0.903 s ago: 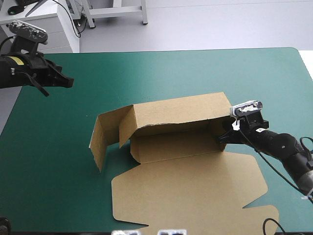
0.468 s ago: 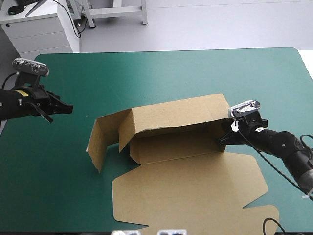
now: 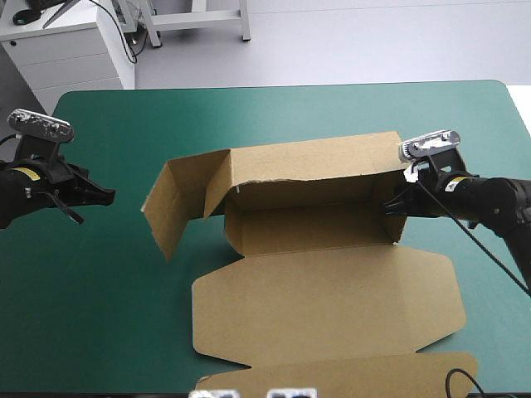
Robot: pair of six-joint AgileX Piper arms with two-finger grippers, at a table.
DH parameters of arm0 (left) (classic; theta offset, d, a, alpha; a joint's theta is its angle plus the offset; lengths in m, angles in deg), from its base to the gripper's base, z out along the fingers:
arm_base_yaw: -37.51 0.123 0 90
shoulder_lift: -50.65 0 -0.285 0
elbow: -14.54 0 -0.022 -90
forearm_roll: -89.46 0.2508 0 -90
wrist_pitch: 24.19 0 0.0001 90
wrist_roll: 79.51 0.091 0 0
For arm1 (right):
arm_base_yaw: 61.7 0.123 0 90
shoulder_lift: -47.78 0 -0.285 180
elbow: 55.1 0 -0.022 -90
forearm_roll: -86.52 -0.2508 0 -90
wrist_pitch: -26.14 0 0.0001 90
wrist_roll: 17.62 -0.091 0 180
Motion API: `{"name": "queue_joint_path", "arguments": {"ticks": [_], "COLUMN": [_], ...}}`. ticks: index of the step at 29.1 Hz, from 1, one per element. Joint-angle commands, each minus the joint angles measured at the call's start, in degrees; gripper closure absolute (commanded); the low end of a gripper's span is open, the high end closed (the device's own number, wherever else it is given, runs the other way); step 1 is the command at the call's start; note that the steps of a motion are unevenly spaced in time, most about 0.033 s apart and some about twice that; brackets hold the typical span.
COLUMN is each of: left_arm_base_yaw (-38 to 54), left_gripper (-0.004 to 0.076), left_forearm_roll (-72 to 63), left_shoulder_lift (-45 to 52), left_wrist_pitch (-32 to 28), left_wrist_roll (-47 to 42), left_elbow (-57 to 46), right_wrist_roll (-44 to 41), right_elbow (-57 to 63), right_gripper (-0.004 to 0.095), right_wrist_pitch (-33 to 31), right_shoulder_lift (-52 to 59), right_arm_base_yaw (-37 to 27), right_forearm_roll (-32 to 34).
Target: Fold the box
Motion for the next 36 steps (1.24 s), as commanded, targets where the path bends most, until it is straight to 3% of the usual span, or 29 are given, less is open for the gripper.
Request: {"name": "queue_joint_path", "arguments": {"ticks": [1,8,25,28,32,33,36], "left_arm_base_yaw": [0.13,0.13,0.13,0.13,0.13,0.13,0.13], "left_gripper": [0.0712,0.0716,0.0716,0.0716,0.0716,0.0716,0.0716], "left_forearm_roll": [-1.22,-1.12,-3.12,-3.12,-2.73,-2.83,-2.97], "left_shoulder_lift": [1.20,1.20,1.20,1.20,1.20,1.20,1.20], "left_wrist_pitch": [-4.13,-4.35,-2.46,-2.34,-1.30,-1.30,-1.74], "left_wrist_roll": [-0.43,-0.43,-0.43,-0.43,-0.43,-0.43,-0.43], "left_elbow": [1.38,1.38,1.38,1.38,1.38,1.38,1.38], "right_wrist_roll": [-4.36,-6.04,-10.01,-9.58,-8.45,-8.45,-8.45], "right_elbow": [-5.03,-8.78,-18.51,-19.16,-19.16,-19.16,-19.16], "right_gripper": [0.0922,0.0922,0.0908,0.0817,0.0586,0.0476,0.0357], "right_wrist_pitch": [-8.35,-18.59,-18.76,-18.60,-17.33,-16.63,-14.63], "right_shoulder_lift": [-0.07,-6.80,-26.31,-27.88,-28.16,-28.03,-27.78], "right_arm_base_yaw": [0.00,0.00,0.00,0.00,0.00,0.00,0.00], "right_forearm_roll": [1.95,2.40,4.90,4.67,4.46,4.46,4.46]}}
